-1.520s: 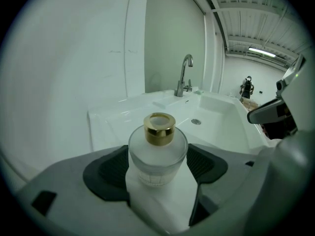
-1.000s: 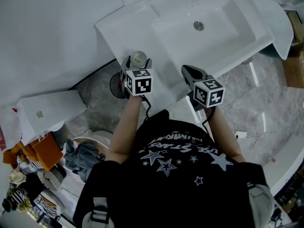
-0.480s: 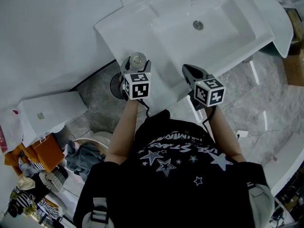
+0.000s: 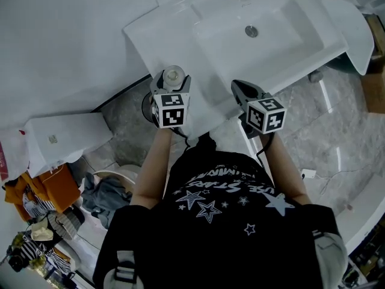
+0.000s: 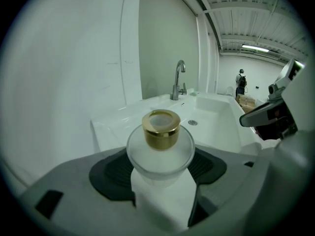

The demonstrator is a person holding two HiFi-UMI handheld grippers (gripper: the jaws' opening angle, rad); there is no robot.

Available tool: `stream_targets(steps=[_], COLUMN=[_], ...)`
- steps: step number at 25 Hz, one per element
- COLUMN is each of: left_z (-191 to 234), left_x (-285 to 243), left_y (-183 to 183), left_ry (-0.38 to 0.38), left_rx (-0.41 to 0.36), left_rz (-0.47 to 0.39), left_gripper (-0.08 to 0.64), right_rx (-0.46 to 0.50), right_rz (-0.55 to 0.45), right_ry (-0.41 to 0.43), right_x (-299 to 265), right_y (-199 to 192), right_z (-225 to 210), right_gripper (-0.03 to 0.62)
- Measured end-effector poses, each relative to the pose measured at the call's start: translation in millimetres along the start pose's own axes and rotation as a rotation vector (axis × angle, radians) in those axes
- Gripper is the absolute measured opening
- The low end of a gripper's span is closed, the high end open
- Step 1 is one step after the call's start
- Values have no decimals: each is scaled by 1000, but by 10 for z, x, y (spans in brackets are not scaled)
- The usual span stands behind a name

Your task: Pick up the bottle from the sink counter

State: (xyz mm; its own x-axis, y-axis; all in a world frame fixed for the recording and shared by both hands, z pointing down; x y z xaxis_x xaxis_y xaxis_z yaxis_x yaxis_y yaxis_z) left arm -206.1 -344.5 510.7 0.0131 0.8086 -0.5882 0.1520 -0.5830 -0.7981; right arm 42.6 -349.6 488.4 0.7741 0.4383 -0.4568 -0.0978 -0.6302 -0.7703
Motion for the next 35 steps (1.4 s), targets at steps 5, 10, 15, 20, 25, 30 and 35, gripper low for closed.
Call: stream_targets(steps=[5,10,15,20,25,30,35], left_z=[-29,-126,-264,-409,-587,-809,-1022], left_x=[292,613,935,1285,1627,2006,2374], left_y=[58,62,-18,-131,-270,-417,-542], left_ry=[8,15,9,13,25,36,51], left_rx=[7,18,42,71,83,100,119], left_rz=[-29,-23,-37,-53,-59,-74,-90], left_gripper=[337,336,336,337,337,336,336], right_rx=[19,26,36,52,71,88,77], right_rz=[-16,-33,-39,-47,-50,-52,-61], right_ry=[26,51,65,82,97,113,138], right_x=[144,318,545,813,1104,1412,1687], right_y=[-39,-106,-231,-366,-521,-710,-889], right_z=[59,122,221,362,494,599,675], right_gripper=[6,6,6,6,6,6,6])
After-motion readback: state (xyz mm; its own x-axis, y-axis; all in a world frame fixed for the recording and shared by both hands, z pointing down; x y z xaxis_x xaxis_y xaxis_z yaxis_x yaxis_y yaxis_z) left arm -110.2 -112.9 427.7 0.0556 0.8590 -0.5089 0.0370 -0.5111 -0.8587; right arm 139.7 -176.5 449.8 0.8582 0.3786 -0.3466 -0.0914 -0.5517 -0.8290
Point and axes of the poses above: the fingertips, and each gripper's own axes: x backward along the fingers, z to its left, y out of its top, the point moved 9 cm from there along x, backward along the fingers, and after that the axes turned 10 degrees about y, right-handed, at the moved point
